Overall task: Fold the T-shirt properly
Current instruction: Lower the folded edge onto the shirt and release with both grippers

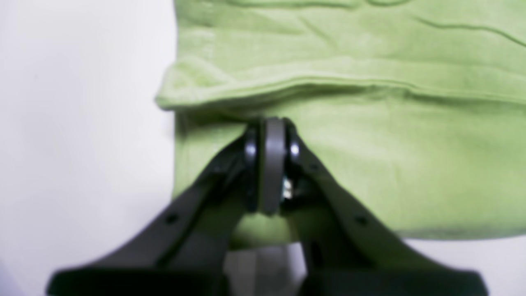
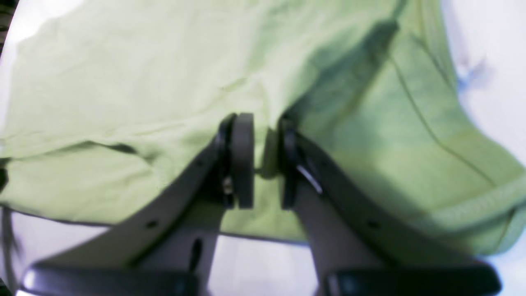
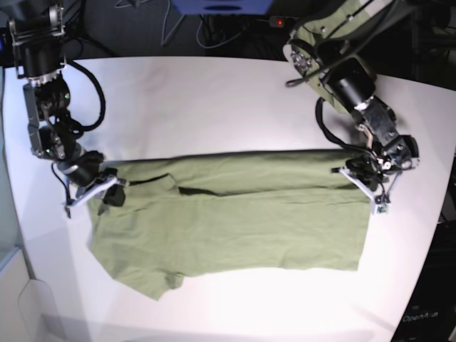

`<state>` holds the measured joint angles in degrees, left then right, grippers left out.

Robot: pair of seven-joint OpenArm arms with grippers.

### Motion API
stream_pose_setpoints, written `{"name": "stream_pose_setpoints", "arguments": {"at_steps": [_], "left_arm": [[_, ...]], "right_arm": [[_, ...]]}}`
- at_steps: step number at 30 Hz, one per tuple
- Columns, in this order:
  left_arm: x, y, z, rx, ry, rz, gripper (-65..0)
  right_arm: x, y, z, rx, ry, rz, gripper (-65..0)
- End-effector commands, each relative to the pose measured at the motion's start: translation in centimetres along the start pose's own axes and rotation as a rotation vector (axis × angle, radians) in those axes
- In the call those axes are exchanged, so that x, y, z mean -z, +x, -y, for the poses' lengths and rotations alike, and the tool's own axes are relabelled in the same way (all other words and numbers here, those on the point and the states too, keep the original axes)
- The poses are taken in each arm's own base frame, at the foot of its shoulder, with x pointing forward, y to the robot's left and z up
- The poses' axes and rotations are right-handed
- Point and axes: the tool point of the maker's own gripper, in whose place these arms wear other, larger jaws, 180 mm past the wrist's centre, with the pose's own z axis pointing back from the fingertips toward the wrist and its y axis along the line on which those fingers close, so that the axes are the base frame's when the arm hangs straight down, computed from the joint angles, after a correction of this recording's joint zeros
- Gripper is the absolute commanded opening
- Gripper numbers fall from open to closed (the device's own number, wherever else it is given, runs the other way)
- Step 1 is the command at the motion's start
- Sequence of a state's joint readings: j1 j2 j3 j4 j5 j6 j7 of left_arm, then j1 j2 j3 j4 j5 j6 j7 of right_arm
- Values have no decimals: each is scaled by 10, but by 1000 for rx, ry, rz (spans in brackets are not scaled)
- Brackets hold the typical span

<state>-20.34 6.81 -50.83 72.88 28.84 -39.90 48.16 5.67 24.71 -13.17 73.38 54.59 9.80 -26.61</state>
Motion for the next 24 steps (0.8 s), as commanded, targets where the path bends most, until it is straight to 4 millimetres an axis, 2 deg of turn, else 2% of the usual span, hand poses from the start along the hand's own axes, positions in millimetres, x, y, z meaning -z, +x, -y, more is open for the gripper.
{"name": "stream_pose_setpoints", "arguments": {"at_steps": [1, 4, 9, 13, 19, 24], "left_arm": [[-3, 12, -1, 8, 6, 19, -631], [-3, 12, -1, 8, 6, 19, -631], [-3, 11, -2, 5, 6, 19, -631], [-3, 10, -2, 3, 7, 17, -631], [-2, 4, -2, 5, 7, 5, -631], [-2, -3, -4, 4, 11, -6, -631]], "right_arm": [[-3, 27, -7, -14, 22, 65, -601], [-3, 31, -12, -24, 31, 74, -646], [-3, 32, -11, -23, 29, 77, -643], [2, 45, -10, -22, 24, 92, -643], [29, 61, -14, -13, 24, 76, -643], [53, 59, -28, 13, 42, 45, -640]]}}
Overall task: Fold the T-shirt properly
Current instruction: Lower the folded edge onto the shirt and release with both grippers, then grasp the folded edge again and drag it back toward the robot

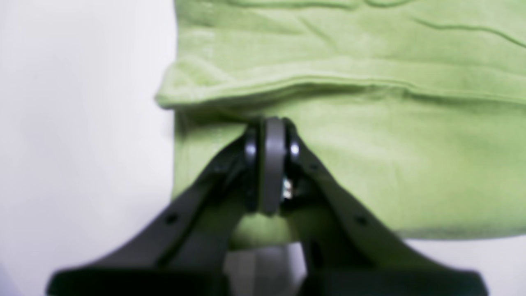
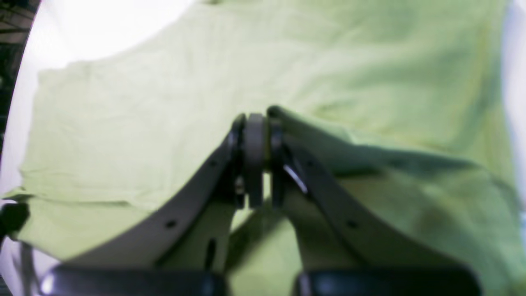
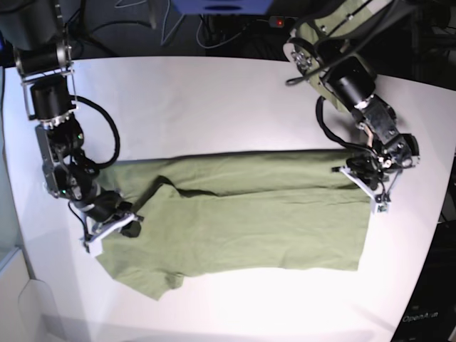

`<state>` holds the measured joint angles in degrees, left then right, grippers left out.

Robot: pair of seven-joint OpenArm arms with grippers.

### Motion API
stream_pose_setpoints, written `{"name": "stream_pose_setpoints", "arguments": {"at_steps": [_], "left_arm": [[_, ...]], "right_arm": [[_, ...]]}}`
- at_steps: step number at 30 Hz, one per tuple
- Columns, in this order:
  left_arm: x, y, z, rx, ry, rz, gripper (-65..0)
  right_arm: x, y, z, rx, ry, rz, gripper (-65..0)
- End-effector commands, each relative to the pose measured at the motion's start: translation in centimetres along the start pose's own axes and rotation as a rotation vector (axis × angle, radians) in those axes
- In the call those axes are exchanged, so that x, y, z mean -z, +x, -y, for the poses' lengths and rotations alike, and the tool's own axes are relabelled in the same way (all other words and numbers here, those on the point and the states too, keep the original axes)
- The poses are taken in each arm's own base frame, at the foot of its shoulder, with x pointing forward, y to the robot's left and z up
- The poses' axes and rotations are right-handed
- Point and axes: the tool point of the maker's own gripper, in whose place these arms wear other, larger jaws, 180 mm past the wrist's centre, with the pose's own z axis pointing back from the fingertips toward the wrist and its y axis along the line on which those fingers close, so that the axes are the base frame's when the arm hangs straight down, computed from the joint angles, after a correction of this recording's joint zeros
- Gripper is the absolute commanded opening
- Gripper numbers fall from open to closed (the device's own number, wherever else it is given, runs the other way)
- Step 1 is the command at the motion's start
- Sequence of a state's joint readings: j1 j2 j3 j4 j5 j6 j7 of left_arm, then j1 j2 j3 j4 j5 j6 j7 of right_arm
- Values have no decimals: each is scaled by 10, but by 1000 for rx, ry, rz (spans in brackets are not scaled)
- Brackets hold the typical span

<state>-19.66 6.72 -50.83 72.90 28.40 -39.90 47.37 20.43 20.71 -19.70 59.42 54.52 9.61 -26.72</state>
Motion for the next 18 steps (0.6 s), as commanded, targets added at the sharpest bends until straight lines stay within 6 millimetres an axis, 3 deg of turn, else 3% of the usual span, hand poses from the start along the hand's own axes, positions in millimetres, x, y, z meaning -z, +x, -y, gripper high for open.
{"name": "stream_pose_setpoints", "arguments": {"at_steps": [1, 4, 7, 12, 18], "left_arm": [[-3, -1, -4, 11, 16, -14, -631], [-3, -4, -5, 11, 17, -19, -631], [-3, -7, -5, 13, 17, -25, -631], [-3, -8, -6, 10, 19, -26, -631], [-3, -9, -6, 9, 20, -28, -630]], "right_arm": [[3, 24, -13, -9, 28, 47, -640], [13, 22, -29, -48, 54, 6, -635], [18, 25, -34, -71, 56, -25, -579], [12, 29, -12, -73, 13, -30, -501], [4, 33, 4, -86, -18, -28, -502]]}}
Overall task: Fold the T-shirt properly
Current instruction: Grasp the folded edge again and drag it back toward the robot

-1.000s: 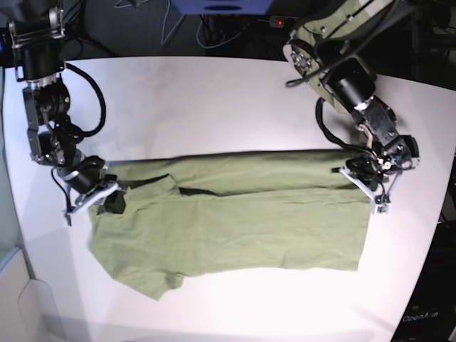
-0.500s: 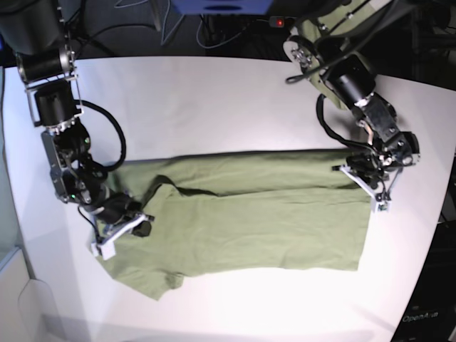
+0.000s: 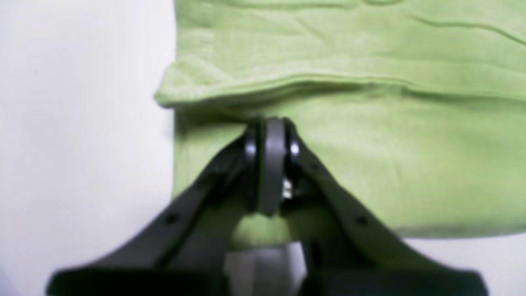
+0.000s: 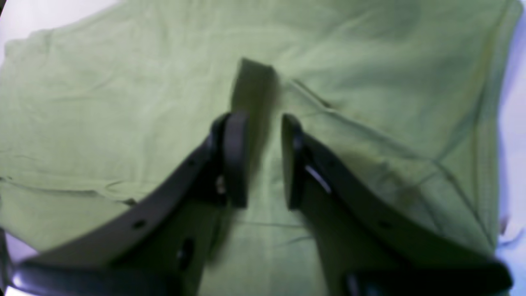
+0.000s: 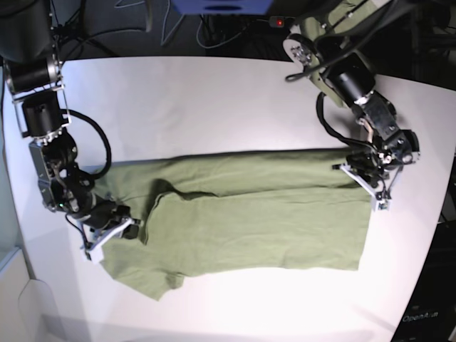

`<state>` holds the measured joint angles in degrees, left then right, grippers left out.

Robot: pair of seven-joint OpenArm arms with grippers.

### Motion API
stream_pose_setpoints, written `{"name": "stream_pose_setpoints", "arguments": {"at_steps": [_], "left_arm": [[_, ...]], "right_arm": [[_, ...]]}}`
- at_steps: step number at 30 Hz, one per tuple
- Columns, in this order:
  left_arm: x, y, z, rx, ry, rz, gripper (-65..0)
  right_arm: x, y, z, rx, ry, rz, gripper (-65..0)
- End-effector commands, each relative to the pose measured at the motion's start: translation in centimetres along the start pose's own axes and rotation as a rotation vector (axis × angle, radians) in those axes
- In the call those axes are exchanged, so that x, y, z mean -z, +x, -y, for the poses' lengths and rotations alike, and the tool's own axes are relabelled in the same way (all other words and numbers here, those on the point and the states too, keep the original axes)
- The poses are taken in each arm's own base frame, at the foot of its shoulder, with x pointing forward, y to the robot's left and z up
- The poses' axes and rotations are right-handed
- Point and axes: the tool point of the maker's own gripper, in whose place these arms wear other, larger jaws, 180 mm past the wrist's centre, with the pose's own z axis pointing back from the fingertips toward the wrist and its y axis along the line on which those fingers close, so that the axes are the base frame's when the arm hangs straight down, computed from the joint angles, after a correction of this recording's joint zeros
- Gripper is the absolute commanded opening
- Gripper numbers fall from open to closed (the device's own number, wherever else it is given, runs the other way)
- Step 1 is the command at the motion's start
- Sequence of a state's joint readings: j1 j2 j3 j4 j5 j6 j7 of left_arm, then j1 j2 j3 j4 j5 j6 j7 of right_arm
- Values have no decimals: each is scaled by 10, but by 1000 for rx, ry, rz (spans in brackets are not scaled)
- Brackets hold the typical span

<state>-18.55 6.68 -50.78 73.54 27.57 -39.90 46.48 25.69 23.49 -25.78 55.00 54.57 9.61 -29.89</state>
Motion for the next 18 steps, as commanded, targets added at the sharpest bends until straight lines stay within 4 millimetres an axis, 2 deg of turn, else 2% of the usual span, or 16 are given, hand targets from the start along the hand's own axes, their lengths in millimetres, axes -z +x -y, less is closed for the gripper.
{"name": "stream_pose_setpoints", "arguments": {"at_steps": [1, 3, 5, 8, 10, 13, 16, 18], "left_arm": [[-2, -5, -4, 14, 18, -41, -630], [-2, -5, -6, 15, 22, -40, -630], [-8, 1, -18, 20, 52, -24, -630], [-16, 11, -25, 25, 80, 1, -630], [-21, 17, -29, 29, 95, 18, -630], [-22, 17, -29, 33, 101, 17, -630], [-20, 15, -29, 32, 95, 16, -630], [-20, 14, -28, 32, 94, 14, -630]], "right_arm": [[-6, 31, -2, -8, 9, 70, -502], [-8, 33, 2, -13, 2, 73, -502], [-10, 35, 6, -16, -6, 74, -502], [-15, 36, 14, -28, -23, 70, -502], [-21, 36, 26, -33, -46, 68, -502], [-25, 11, 41, -17, -72, 34, -509], [-35, -20, 65, 43, -112, 34, -512], [-42, -37, 70, 61, -120, 51, -532]]}}
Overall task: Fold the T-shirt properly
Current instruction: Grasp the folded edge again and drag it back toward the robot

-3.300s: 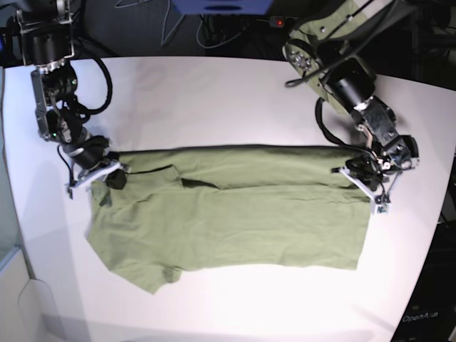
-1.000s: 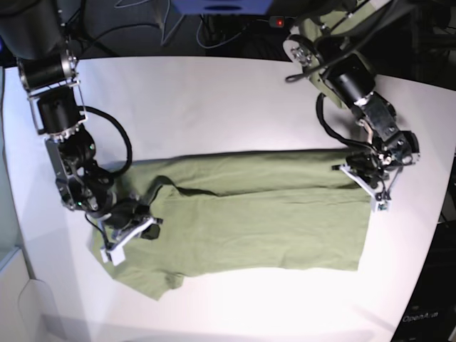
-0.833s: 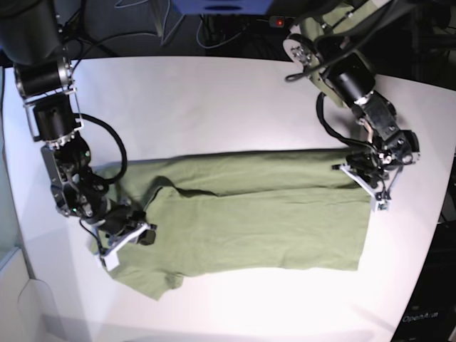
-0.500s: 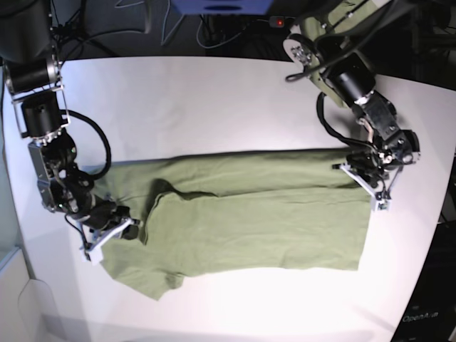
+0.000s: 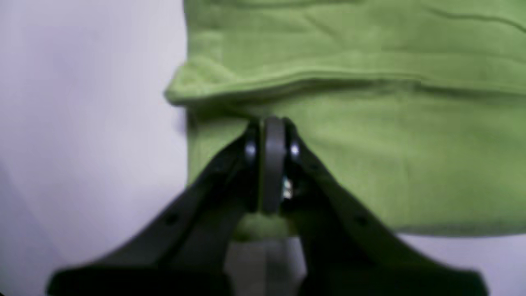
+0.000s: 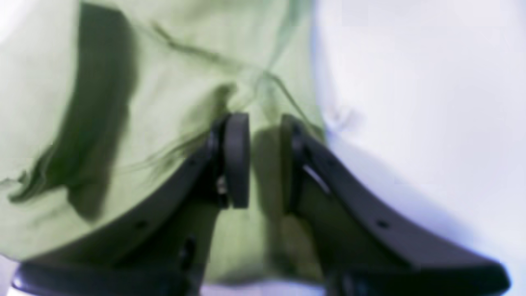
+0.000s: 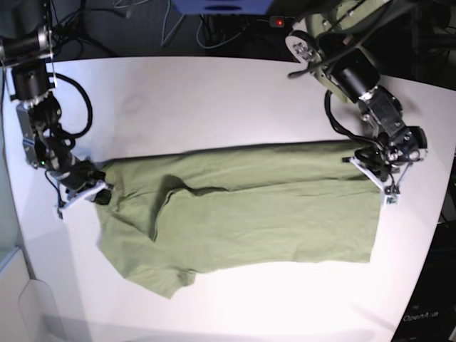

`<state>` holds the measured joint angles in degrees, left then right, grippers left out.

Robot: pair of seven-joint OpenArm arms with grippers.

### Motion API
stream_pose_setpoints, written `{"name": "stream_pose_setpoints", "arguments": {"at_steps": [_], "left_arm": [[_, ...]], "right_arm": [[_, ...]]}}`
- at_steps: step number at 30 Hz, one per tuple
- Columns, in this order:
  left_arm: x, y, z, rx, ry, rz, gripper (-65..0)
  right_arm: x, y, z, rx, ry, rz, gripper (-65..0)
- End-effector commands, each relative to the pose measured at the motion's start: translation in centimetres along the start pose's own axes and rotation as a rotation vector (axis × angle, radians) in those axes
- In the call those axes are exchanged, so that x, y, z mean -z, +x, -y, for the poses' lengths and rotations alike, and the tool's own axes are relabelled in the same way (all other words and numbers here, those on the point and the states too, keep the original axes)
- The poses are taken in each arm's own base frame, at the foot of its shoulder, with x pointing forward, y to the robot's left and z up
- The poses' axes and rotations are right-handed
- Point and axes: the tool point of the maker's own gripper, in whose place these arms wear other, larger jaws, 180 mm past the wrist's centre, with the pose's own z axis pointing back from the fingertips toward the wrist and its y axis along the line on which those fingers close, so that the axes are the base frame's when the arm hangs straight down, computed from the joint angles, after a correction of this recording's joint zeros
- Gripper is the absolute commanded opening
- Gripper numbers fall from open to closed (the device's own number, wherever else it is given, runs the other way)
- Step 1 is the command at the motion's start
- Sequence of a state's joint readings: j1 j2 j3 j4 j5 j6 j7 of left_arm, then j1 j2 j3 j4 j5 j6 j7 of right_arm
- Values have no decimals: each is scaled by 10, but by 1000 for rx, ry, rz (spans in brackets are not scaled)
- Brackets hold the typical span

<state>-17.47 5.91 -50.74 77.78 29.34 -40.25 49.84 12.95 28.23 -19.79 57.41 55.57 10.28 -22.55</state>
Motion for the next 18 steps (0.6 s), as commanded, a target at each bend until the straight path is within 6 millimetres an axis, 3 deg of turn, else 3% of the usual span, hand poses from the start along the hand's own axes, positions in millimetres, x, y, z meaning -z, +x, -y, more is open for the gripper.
{"name": "stream_pose_setpoints", "arguments": {"at_steps": [1, 5, 10, 18], "left_arm": [[-5, 21, -5, -2, 14, 58, -630], [-5, 19, -5, 0, 16, 51, -630], [-5, 17, -7, 3, 21, 44, -630], [-3, -19, -10, 12, 30, -18, -630]], "right_arm": [[-6, 9, 4, -9, -10, 24, -556], [-12, -17, 11, 1, -21, 21, -620], [-17, -38, 20, 7, -38, -6, -622], [-32, -64, 32, -4, -59, -54, -622]]}}
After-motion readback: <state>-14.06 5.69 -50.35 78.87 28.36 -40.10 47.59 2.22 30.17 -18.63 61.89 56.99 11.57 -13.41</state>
